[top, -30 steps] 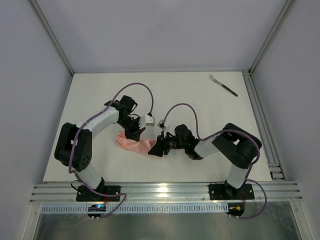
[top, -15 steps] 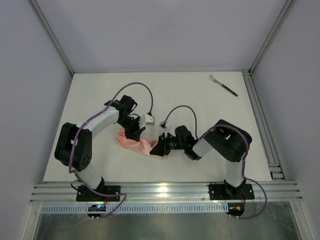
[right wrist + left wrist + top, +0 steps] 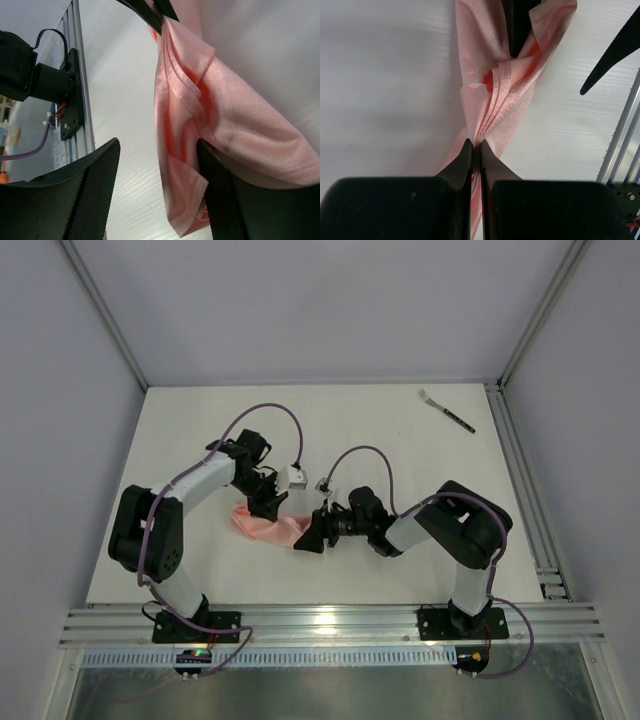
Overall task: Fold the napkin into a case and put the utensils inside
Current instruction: Smooth out the smaller rectangle-folded napkin at the center of the board.
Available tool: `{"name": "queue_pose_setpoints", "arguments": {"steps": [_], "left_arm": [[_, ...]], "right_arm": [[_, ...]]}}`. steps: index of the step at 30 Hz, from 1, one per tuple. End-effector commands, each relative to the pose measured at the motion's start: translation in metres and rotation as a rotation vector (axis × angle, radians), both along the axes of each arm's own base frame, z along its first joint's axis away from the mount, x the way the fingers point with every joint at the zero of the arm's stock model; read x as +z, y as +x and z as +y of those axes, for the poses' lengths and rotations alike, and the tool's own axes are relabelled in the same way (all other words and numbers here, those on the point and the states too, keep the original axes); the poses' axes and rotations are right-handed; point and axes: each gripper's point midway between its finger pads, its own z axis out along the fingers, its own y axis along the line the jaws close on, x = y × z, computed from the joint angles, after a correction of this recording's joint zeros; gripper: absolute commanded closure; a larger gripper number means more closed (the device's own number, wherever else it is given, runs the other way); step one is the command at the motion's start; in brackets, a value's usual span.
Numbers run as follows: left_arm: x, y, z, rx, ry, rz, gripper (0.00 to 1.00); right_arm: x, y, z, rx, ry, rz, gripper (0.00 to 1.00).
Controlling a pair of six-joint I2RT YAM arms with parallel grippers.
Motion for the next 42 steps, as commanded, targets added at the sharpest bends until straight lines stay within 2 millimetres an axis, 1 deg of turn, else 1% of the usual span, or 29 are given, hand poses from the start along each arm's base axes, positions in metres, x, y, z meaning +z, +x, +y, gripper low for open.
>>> {"name": "queue_pose_setpoints", "arguments": {"steps": [1,3,4,5,7,9,10,12,13,14,15,16,17,18,19,20,21,22,24,25,27,28,30,33,35,38,40,41,42], "left_arm": [[0.009,0.003,-0.003,-0.023,-0.033,-0.027,1.00],[0.008,0.001,-0.002,-0.043,-0.034,-0.029,1.00],[0.008,-0.001,-0.002,-0.047,-0.035,-0.027,1.00],[0.008,-0.002,-0.001,-0.051,-0.034,-0.021,1.00],[0.008,-0.005,-0.001,-0.066,-0.036,-0.014,1.00],[0.008,-0.006,-0.001,-0.074,-0.039,-0.009,1.00],[0.008,-0.007,-0.001,-0.077,-0.037,-0.006,1.00],[0.007,-0.007,-0.001,-0.078,-0.036,-0.004,1.00],[0.008,-0.007,-0.001,-0.078,-0.038,-0.005,1.00],[0.008,-0.007,-0.001,-0.078,-0.037,-0.006,1.00],[0.010,-0.007,-0.001,-0.078,-0.040,-0.009,1.00],[0.009,-0.007,-0.001,-0.077,-0.039,-0.006,1.00],[0.009,-0.007,-0.001,-0.076,-0.041,-0.006,1.00],[0.010,-0.007,-0.002,-0.076,-0.043,-0.005,1.00],[0.010,-0.007,-0.002,-0.075,-0.044,-0.002,1.00],[0.010,-0.007,-0.002,-0.071,-0.045,0.003,1.00],[0.010,-0.007,-0.003,-0.072,-0.047,0.000,1.00],[0.010,-0.006,-0.003,-0.070,-0.048,0.002,1.00],[0.009,-0.006,-0.003,-0.065,-0.046,0.006,1.00],[0.010,-0.005,-0.004,-0.063,-0.046,0.006,1.00],[0.009,-0.004,-0.003,-0.060,-0.042,0.008,1.00],[0.010,-0.003,-0.003,-0.057,-0.039,0.004,1.00],[0.011,-0.003,-0.003,-0.056,-0.039,0.002,1.00],[0.010,-0.003,-0.002,-0.051,-0.032,0.004,1.00],[0.009,-0.002,-0.003,-0.049,-0.033,0.005,1.00],[0.008,-0.002,-0.003,-0.048,-0.034,0.009,1.00],[0.007,-0.001,-0.003,-0.046,-0.033,0.008,1.00],[0.006,-0.001,-0.003,-0.040,-0.029,0.012,1.00],[0.005,0.001,-0.003,-0.037,-0.024,0.011,1.00]], "right_arm": [[0.009,0.010,-0.008,-0.031,-0.076,-0.077,0.31],[0.011,0.015,-0.012,-0.043,-0.108,-0.115,0.28],[0.013,0.016,-0.014,-0.053,-0.119,-0.125,0.22],[0.016,0.020,-0.018,-0.076,-0.140,-0.140,0.10],[0.021,0.025,-0.021,-0.089,-0.169,-0.175,0.02],[0.026,0.032,-0.022,-0.106,-0.187,-0.203,0.01],[0.023,0.033,-0.024,-0.102,-0.210,-0.217,0.01],[0.029,0.042,-0.025,-0.124,-0.230,-0.253,0.00],[0.029,0.042,-0.028,-0.117,-0.249,-0.271,0.01],[0.032,0.044,-0.028,-0.121,-0.252,-0.284,0.01],[0.043,0.042,-0.028,-0.108,-0.230,-0.306,0.01],[0.048,0.039,-0.028,-0.096,-0.214,-0.317,0.01],[0.057,0.036,-0.025,-0.086,-0.178,-0.334,0.02],[0.063,0.026,-0.027,-0.063,-0.146,-0.340,0.07],[0.070,0.024,-0.025,-0.059,-0.114,-0.354,0.09],[0.070,0.020,-0.026,-0.054,-0.099,-0.336,0.12],[0.065,0.015,-0.027,-0.043,-0.097,-0.319,0.17],[0.064,0.011,-0.024,-0.022,-0.077,-0.306,0.33],[0.056,0.007,-0.022,-0.014,-0.072,-0.257,0.49],[0.044,0.007,-0.021,-0.008,-0.086,-0.231,0.53],[0.037,0.009,-0.018,-0.007,-0.094,-0.212,0.50],[0.031,0.010,-0.017,-0.007,-0.102,-0.203,0.43],[0.028,0.012,-0.016,-0.009,-0.102,-0.201,0.41],[0.019,0.013,-0.014,0.001,-0.121,-0.190,0.40],[0.006,0.011,-0.015,0.006,-0.149,-0.165,0.40],[0.000,0.012,-0.016,-0.006,-0.155,-0.156,0.40],[-0.001,0.012,-0.016,-0.011,-0.152,-0.154,0.48],[-0.001,0.014,-0.014,-0.012,-0.149,-0.153,0.53],[-0.003,0.014,-0.014,-0.014,-0.153,-0.142,0.67]]}}
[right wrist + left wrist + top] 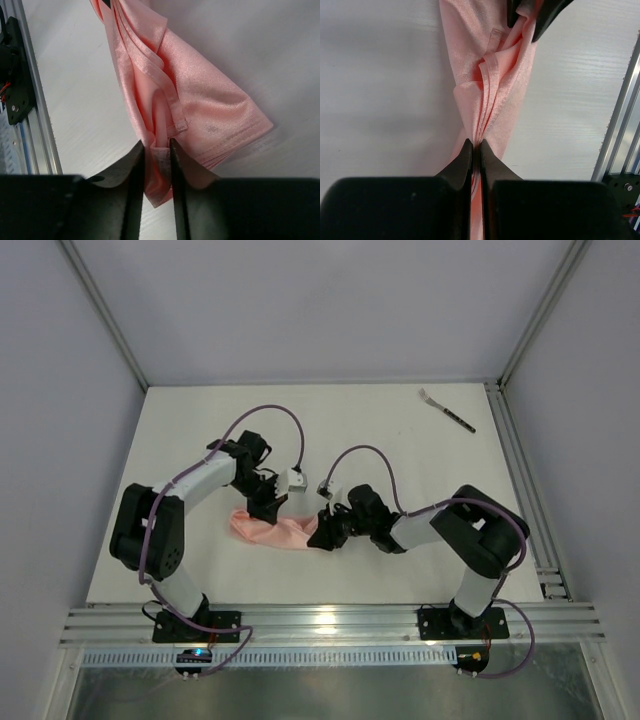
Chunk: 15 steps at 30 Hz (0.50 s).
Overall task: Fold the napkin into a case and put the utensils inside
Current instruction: Smooth out the smaller rectangle-folded napkin at the center of the board.
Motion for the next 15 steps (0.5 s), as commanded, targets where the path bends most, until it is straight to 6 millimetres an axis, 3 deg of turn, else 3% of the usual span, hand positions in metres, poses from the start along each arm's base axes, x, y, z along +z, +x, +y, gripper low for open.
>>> {"name": "queue_pose_setpoints", "arguments": {"steps": [1,4,10,15], "left_arm": [[0.003,0.009,-0.006,0.019,-0.019,0.002,1.00],[-0.002,0.016,-0.004,0.048,-0.005,-0.003,1.00],[-0.011,0.031,0.001,0.130,0.039,-0.014,1.00],[-0.032,0.038,0.007,0.169,0.102,0.018,1.00]], "right_arm": [[0.007,0.008,0.011,-0.005,0.041,-0.014,0.74],[0.005,0.011,0.011,-0.023,0.063,0.032,0.96],[-0.010,0.010,0.005,-0.054,0.074,0.190,0.96],[-0.008,0.012,0.002,-0.087,0.086,0.265,0.96]]}}
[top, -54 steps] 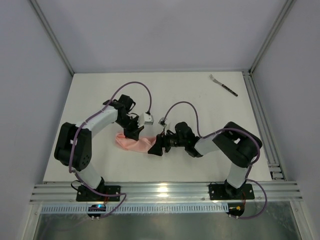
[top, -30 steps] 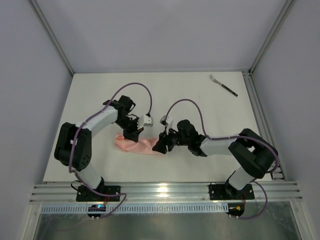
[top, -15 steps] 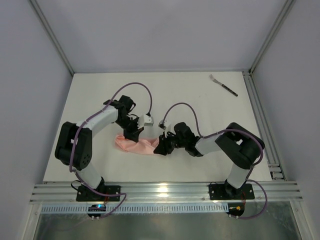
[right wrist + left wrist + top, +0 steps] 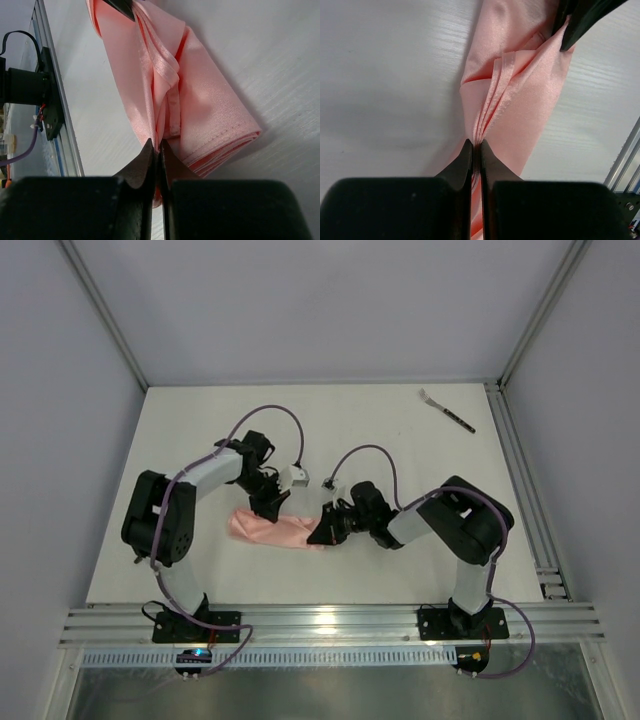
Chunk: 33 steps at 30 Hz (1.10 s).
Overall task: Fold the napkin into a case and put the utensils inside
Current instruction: Smooth out the smaller rectangle-folded napkin at the center of the board, then pass from the left arm to the right
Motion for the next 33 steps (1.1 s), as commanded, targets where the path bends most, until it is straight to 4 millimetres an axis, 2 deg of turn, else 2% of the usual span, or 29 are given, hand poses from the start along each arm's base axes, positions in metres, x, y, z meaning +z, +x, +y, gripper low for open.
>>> {"name": "queue_pose_setpoints", "arguments": {"steps": [1,2,4,6,8,9,10,12,13,14,15,17,18,21,23,24,25,27,28,29,30,32,33], "left_arm": [[-0.008,0.024,0.004,0.054,0.049,-0.035,1.00],[-0.010,0.025,0.005,0.057,0.059,-0.033,1.00],[-0.016,0.027,0.005,0.058,0.067,-0.027,1.00],[-0.018,0.027,0.004,0.053,0.059,-0.024,1.00],[-0.017,0.026,0.003,0.047,0.049,-0.025,1.00],[-0.015,0.026,0.001,0.042,0.036,-0.028,1.00],[-0.012,0.026,0.001,0.038,0.032,-0.037,1.00],[-0.010,0.025,-0.001,0.023,0.019,-0.043,1.00],[-0.009,0.023,-0.001,0.016,0.015,-0.043,1.00],[-0.007,0.023,-0.001,0.012,0.009,-0.046,1.00],[-0.008,0.021,-0.001,0.005,0.005,-0.046,1.00],[-0.005,0.021,-0.005,0.000,-0.014,-0.049,1.00],[-0.003,0.021,-0.006,-0.001,-0.022,-0.053,1.00],[0.003,0.017,-0.010,-0.018,-0.057,-0.055,1.00],[0.009,0.015,-0.012,-0.022,-0.074,-0.063,1.00],[0.010,0.015,-0.012,-0.028,-0.076,-0.065,1.00],[0.011,0.014,-0.013,-0.031,-0.081,-0.066,1.00],[0.015,0.012,-0.014,-0.043,-0.095,-0.069,1.00],[0.016,0.010,-0.015,-0.061,-0.107,-0.072,1.00],[0.017,0.007,-0.015,-0.065,-0.114,-0.069,1.00],[0.021,0.006,-0.017,-0.072,-0.125,-0.084,1.00],[0.023,0.002,-0.016,-0.087,-0.129,-0.091,1.00],[0.025,0.001,-0.016,-0.091,-0.129,-0.099,1.00]], "right_arm": [[-0.002,0.005,-0.001,-0.041,-0.009,0.074,0.96],[-0.001,0.007,0.000,-0.044,-0.014,0.075,0.96],[-0.007,0.009,-0.003,-0.067,-0.055,0.094,0.75],[-0.002,0.012,-0.005,-0.073,-0.068,0.070,0.58],[0.007,0.014,-0.009,-0.060,-0.075,0.011,0.50],[0.021,0.014,-0.012,-0.056,-0.081,-0.022,0.46],[0.027,0.018,-0.015,-0.063,-0.094,-0.060,0.38],[0.047,0.023,-0.016,-0.034,-0.096,-0.164,0.31],[0.063,0.021,-0.019,-0.021,-0.096,-0.199,0.23],[0.078,0.025,-0.017,-0.014,-0.086,-0.241,0.21],[0.081,0.025,-0.020,0.008,-0.111,-0.276,0.19],[0.102,0.035,-0.022,-0.003,-0.115,-0.358,0.14],[0.105,0.041,-0.026,-0.005,-0.129,-0.395,0.12],[0.107,0.060,-0.028,-0.010,-0.116,-0.467,0.01],[0.097,0.065,-0.023,0.021,-0.103,-0.500,0.01],[0.102,0.072,-0.016,0.029,-0.066,-0.554,0.01],[0.099,0.074,-0.012,0.042,-0.055,-0.559,0.01],[0.079,0.080,0.003,0.100,-0.045,-0.510,0.00],[0.085,0.087,0.014,0.113,-0.017,-0.486,0.01],[0.078,0.086,0.020,0.128,-0.007,-0.442,0.01],[0.063,0.081,0.025,0.156,0.008,-0.388,0.01],[0.055,0.075,0.028,0.150,0.041,-0.337,0.01],[0.058,0.075,0.031,0.156,0.075,-0.353,0.01]]}}
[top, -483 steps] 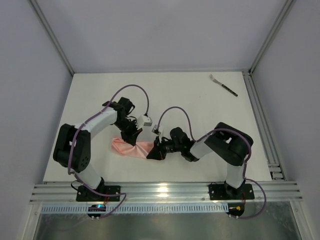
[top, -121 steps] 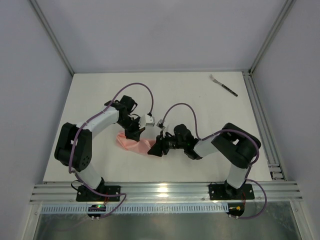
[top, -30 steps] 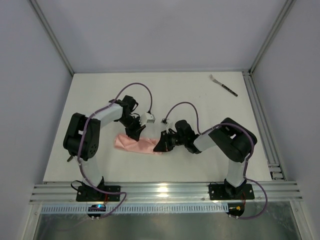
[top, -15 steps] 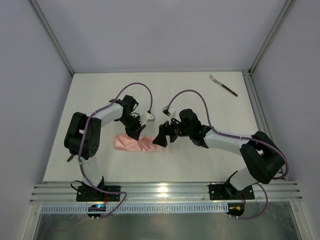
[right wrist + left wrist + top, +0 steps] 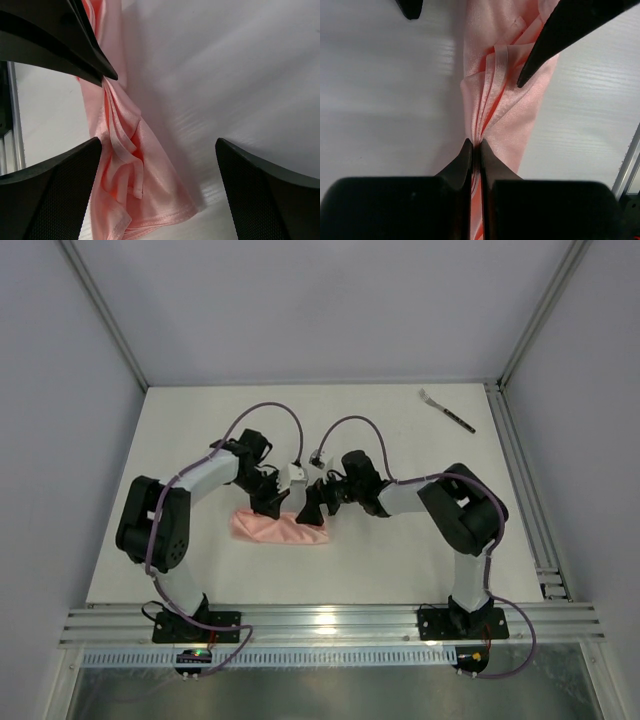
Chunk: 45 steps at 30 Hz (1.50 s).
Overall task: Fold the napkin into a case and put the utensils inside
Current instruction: Pass from the left arm to the right
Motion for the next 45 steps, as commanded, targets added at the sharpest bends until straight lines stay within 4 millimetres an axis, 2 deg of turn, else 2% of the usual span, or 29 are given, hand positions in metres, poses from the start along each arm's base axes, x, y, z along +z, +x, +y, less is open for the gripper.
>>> {"name": "queue_pose_setpoints", "arguments": {"steps": [1,7,10,13,15,16,19,22,23,24,26,33,34,35,36,39,43,44,45], "left_arm": [[0.017,-0.007,-0.007,-0.053,-0.062,-0.045,1.00],[0.015,-0.010,-0.010,-0.078,-0.058,-0.038,1.00],[0.016,-0.007,-0.013,-0.073,-0.064,-0.045,1.00],[0.018,-0.003,-0.013,-0.065,-0.060,-0.054,1.00],[0.018,-0.003,-0.014,-0.063,-0.059,-0.049,1.00],[0.017,-0.003,-0.013,-0.062,-0.055,-0.047,1.00],[0.017,-0.001,-0.013,-0.055,-0.052,-0.046,1.00],[0.018,0.000,-0.013,-0.045,-0.050,-0.049,1.00],[0.018,0.000,-0.013,-0.044,-0.051,-0.049,1.00],[0.018,0.000,-0.013,-0.043,-0.050,-0.051,1.00],[0.019,0.000,-0.013,-0.042,-0.048,-0.051,1.00],[0.027,0.003,-0.014,-0.013,-0.049,-0.050,0.99],[0.030,0.004,-0.014,-0.003,-0.050,-0.048,0.99],[0.035,0.007,-0.016,0.013,-0.055,-0.052,0.93],[0.039,0.009,-0.017,0.024,-0.060,-0.055,0.83],[0.059,0.016,-0.021,0.065,-0.082,-0.071,0.70],[0.096,0.027,-0.023,0.130,-0.154,-0.110,0.65],[0.102,0.028,-0.022,0.140,-0.165,-0.110,0.65],[0.111,0.031,-0.023,0.158,-0.179,-0.116,0.65]], "right_arm": [[0.026,-0.008,0.018,0.084,0.145,-0.020,0.01],[0.007,-0.005,0.029,0.122,0.129,0.048,0.01],[-0.008,-0.014,0.034,0.170,0.117,0.127,0.02],[-0.012,-0.027,0.035,0.205,0.137,0.183,0.06],[-0.014,-0.033,0.037,0.219,0.143,0.200,0.14],[-0.016,-0.034,0.037,0.220,0.141,0.212,0.22],[-0.016,-0.037,0.040,0.230,0.142,0.226,0.30],[-0.019,-0.040,0.041,0.229,0.129,0.245,0.46],[-0.018,-0.040,0.040,0.226,0.130,0.246,0.56],[-0.018,-0.040,0.040,0.224,0.130,0.247,0.61],[-0.013,-0.039,0.040,0.216,0.137,0.236,0.72],[0.004,-0.031,0.039,0.180,0.117,0.179,0.96],[0.008,-0.028,0.035,0.154,0.093,0.164,0.96],[0.009,-0.026,0.034,0.152,0.076,0.123,0.96],[0.010,-0.025,0.031,0.139,0.056,0.099,0.96],[0.013,-0.017,0.018,0.078,-0.048,-0.005,0.96],[0.018,-0.011,-0.003,0.009,-0.163,-0.099,0.96],[0.024,-0.001,-0.011,-0.048,-0.197,-0.152,0.96],[0.023,-0.001,-0.016,-0.057,-0.231,-0.189,0.96]]}}
